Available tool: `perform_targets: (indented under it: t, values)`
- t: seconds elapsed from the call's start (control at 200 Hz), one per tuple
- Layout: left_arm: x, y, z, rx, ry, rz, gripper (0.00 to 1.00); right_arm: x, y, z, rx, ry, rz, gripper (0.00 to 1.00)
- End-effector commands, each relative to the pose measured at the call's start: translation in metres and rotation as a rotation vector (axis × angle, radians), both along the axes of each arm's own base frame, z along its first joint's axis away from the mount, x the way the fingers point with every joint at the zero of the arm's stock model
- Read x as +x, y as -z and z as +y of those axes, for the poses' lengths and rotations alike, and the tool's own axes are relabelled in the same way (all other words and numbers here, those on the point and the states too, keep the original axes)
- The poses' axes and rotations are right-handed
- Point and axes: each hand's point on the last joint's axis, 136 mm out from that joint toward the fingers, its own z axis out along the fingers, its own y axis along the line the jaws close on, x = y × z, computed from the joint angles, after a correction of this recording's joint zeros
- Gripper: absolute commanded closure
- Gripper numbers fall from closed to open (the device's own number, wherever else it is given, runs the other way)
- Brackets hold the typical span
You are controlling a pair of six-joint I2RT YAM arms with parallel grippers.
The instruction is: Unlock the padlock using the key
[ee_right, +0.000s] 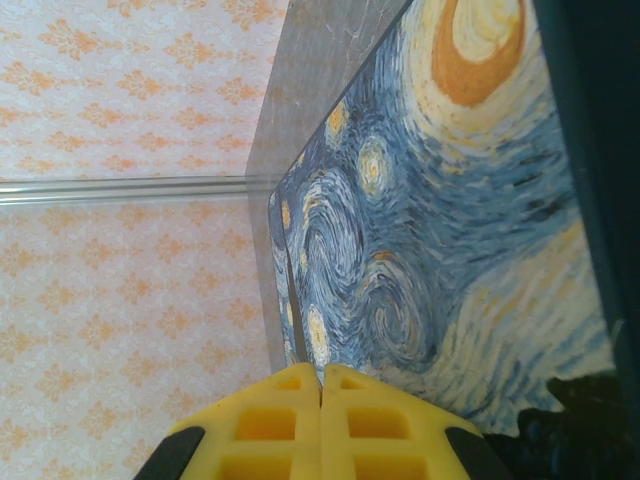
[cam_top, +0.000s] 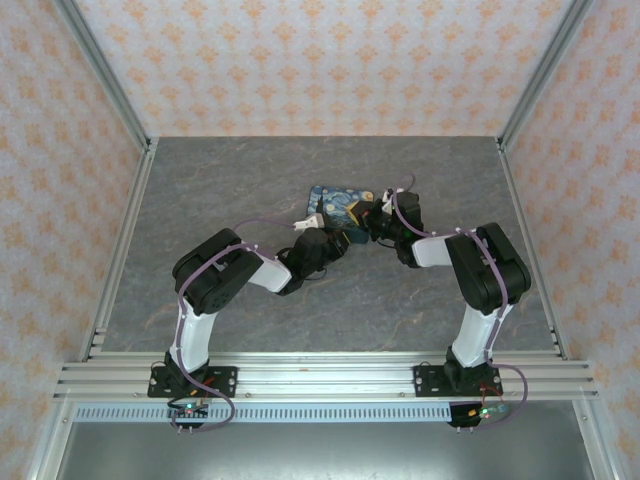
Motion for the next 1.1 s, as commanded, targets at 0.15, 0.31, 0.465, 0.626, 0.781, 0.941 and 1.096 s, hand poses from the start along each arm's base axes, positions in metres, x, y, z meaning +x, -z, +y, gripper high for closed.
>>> perform_targets:
  t: [0.15,0.31,0.465,0.626,0.781,0.941,1.096]
  values:
    - [-0.017,0.048,0.015,0.117,-0.005,0.143,0.93,-0.006,0.025,-0.003,-0.023,0.001,0.074,1.00]
    - [-0.022,0.041,0.011,0.107,0.031,0.162,1.00,-0.003,0.012,-0.003,0.000,-0.001,0.055,1.00]
    - [-0.029,0.028,0.006,0.063,0.094,0.187,1.00,-0.005,-0.016,-0.003,0.021,-0.011,0.006,1.00]
    - [-0.033,0.009,0.001,0.004,0.173,0.203,1.00,-0.023,-0.042,-0.006,0.021,-0.033,-0.041,1.00]
    - [-0.035,-0.004,-0.001,-0.021,0.228,0.216,1.00,-0.051,-0.055,-0.018,0.005,-0.032,-0.062,1.00]
    - [-0.036,-0.017,-0.001,-0.077,0.266,0.229,1.00,-0.084,-0.052,-0.031,0.004,-0.023,-0.047,1.00]
    - [-0.039,-0.027,0.000,-0.121,0.293,0.247,1.00,-0.114,-0.033,-0.040,0.019,-0.013,-0.013,1.00]
